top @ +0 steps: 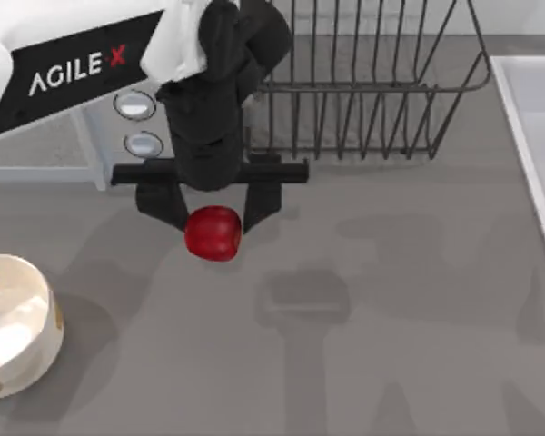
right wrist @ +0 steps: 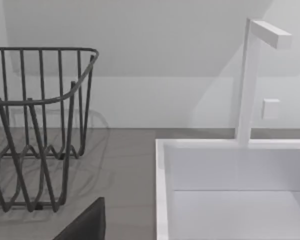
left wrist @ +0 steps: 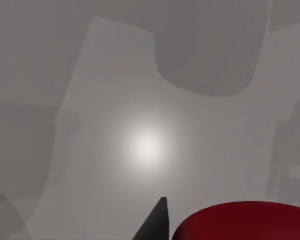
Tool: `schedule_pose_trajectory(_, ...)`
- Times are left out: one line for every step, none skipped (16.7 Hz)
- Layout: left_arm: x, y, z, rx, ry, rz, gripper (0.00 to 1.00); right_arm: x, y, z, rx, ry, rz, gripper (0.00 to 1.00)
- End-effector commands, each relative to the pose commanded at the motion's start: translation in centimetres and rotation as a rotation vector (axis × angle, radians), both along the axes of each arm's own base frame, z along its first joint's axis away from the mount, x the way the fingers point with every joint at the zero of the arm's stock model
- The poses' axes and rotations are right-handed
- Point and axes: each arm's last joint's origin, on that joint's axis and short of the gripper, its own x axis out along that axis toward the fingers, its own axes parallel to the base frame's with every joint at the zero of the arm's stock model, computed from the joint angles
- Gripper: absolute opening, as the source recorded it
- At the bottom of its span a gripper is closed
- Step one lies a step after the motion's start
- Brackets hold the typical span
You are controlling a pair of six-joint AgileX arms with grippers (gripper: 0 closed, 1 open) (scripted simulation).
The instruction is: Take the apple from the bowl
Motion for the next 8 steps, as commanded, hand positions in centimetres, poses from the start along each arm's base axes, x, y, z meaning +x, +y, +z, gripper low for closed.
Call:
schedule_pose_trajectory(-0.1, 0.0, -1.3, 0.001, 0.002, 0.0, 0.0, 0.0, 0.0, 0.0, 0.0, 0.0, 0.0, 1.0)
schedule_pose_trajectory(-0.2, 0.1, -2.4, 0.003, 0.004, 0.0, 0.0, 0.0, 0.0, 0.0, 0.0, 0.0, 0.0, 1.0)
schedule_pose_trajectory(-0.4, 0.2, -3.1, 0.004, 0.006, 0.0, 0.0, 0.0, 0.0, 0.0, 0.0, 0.0, 0.0, 1.0)
schedule_pose_trajectory(-0.4, 0.2, -3.6, 0.005, 0.007, 0.0, 0.0, 0.0, 0.0, 0.0, 0.0, 0.0, 0.0, 1.0)
schedule_pose_trajectory(-0.5, 0.2, -3.8, 0.005, 0.008, 0.0, 0.0, 0.0, 0.0, 0.0, 0.0, 0.0, 0.0, 1.0)
schedule_pose_trajectory(-0.5, 0.2, -3.8, 0.005, 0.008, 0.0, 0.0, 0.0, 0.0, 0.0, 0.0, 0.0, 0.0, 1.0)
schedule_pose_trajectory(-0.5, 0.2, -3.8, 0.005, 0.008, 0.0, 0.0, 0.0, 0.0, 0.0, 0.0, 0.0, 0.0, 1.0)
schedule_pose_trajectory(-0.5, 0.2, -3.8, 0.005, 0.008, 0.0, 0.0, 0.0, 0.0, 0.0, 0.0, 0.0, 0.0, 1.0)
